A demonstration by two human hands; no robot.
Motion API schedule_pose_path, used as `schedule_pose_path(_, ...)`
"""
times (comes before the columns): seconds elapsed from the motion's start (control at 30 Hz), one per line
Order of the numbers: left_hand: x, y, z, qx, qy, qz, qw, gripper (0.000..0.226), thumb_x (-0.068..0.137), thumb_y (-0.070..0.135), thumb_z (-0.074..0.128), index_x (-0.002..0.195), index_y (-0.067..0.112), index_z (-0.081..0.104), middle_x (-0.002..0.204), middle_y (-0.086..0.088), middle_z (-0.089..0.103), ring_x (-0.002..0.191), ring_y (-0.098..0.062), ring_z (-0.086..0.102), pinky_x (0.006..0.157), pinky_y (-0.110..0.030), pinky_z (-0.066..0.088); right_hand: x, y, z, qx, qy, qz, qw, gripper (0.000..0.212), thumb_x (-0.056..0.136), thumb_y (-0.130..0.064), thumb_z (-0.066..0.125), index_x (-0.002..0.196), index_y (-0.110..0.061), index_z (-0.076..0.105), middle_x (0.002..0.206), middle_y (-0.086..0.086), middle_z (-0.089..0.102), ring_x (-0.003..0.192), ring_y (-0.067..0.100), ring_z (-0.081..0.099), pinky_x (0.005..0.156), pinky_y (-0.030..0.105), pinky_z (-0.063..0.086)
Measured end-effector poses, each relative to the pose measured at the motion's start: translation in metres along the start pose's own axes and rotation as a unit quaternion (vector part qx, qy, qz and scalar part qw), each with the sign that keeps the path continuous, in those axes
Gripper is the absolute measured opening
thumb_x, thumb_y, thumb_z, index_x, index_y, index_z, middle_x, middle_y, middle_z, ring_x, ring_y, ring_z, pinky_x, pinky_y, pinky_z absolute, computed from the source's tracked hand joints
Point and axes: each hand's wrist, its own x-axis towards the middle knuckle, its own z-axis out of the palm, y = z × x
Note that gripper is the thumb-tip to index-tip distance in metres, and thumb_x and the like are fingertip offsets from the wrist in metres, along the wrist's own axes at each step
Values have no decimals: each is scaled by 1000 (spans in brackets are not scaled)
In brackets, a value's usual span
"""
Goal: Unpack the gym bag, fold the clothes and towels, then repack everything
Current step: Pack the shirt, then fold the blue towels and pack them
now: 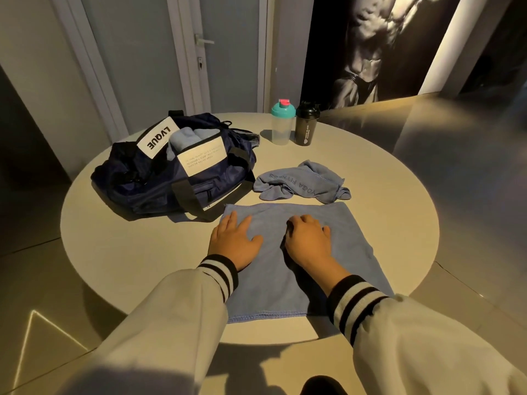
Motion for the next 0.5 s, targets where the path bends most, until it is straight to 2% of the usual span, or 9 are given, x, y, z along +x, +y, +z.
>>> schedule_pose_path(0.07, 5, 2, -7, 1, -16, -7, 1000, 70, 100, 61, 36, 161, 34, 13, 170, -2, 1, 156, -27, 1, 124, -45, 6, 0, -4, -2, 30, 37, -19, 999, 29, 102, -23, 47, 128, -24, 60, 128, 5, 56, 122, 31, 48, 108, 52, 32)
schedule_pose_path(0.2, 3, -3, -2, 10, -9, 5, 1000, 70, 101, 62, 29, 161, 34, 7, 170, -2, -5, 156, -26, -4, 125, -44, 3, -5, -3, -3, 38, 71, -24, 997, 30, 93, -10, 55, 119, -21, 64, 116, 5, 59, 114, 30, 49, 104, 46, 36)
schedule_pose_path(0.4, -1, -6, 5, 29, -6, 18, 999, 69, 103, 59, 24, 162, 32, 1, 169, -5, -10, 155, -24, -11, 126, -44, 0, -11, 5, 5, 6, 94, -15, 995, 30, 99, -26, 44, 122, -16, 61, 118, 8, 58, 110, 30, 48, 99, 41, 40)
schedule_pose_path(0.5, -4, -5, 3, 58, 11, 27, 998, 69, 103, 58, 27, 162, 31, 2, 169, -5, -13, 155, -27, -12, 126, -45, -2, -11, 7, 2, 13, 46, -13, 999, 41, 100, -37, 36, 135, -22, 50, 133, 11, 48, 123, 31, 40, 109, 44, 32)
